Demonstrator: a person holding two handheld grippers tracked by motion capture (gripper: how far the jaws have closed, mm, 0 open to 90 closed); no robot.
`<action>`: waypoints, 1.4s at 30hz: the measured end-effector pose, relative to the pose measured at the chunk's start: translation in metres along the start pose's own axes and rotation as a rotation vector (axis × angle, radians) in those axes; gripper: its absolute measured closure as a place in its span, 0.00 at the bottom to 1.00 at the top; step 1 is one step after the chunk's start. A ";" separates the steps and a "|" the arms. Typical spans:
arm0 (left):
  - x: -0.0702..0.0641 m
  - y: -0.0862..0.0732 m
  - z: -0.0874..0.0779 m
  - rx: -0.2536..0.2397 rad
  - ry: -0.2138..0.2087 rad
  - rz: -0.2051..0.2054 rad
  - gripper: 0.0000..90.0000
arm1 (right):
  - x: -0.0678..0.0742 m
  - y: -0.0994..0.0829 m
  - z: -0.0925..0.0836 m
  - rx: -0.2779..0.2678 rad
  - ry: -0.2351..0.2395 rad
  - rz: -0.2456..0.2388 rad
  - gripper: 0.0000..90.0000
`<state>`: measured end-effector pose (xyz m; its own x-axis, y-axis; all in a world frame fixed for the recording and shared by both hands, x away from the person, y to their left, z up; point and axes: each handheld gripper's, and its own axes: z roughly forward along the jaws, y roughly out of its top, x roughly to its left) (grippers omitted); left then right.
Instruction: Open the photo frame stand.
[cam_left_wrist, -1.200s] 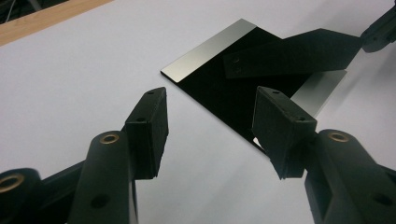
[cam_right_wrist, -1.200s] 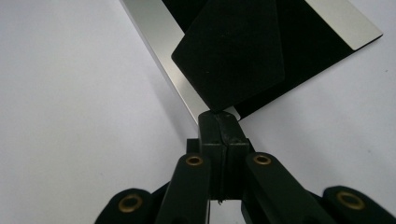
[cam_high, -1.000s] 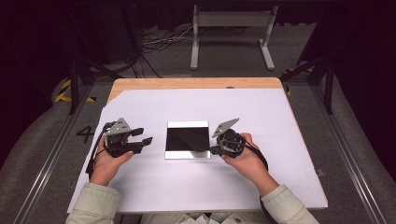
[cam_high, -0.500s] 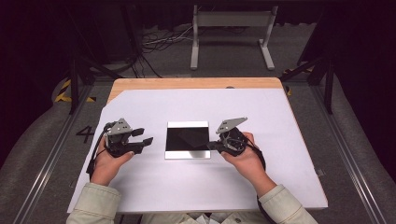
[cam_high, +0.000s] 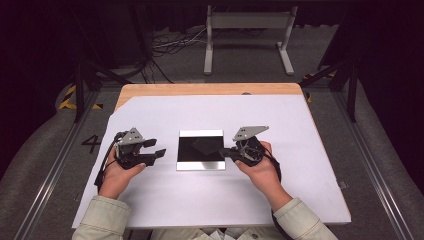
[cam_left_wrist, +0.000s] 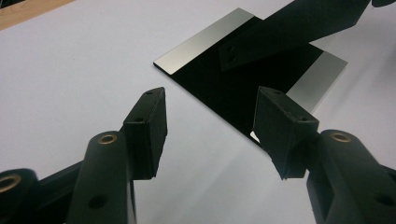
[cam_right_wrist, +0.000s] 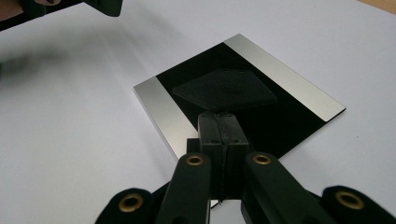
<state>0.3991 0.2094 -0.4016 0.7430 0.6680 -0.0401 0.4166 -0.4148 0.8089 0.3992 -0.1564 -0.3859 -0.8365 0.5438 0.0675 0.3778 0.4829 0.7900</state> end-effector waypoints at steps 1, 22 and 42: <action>0.000 0.000 0.000 0.002 -0.003 -0.001 0.50 | 0.000 0.000 0.000 -0.002 0.001 0.001 1.00; 0.000 0.001 0.002 0.006 -0.007 0.000 0.49 | 0.001 0.001 0.000 -0.017 -0.010 0.000 1.00; 0.008 0.006 -0.001 -0.003 -0.002 -0.028 0.46 | -0.002 0.006 -0.023 0.042 -0.029 -0.016 0.96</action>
<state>0.4077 0.2128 -0.3963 0.7322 0.6781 -0.0636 0.4352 -0.3941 0.8095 0.3940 -0.1703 -0.3673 -0.8310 0.5551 0.0372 0.3815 0.5199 0.7643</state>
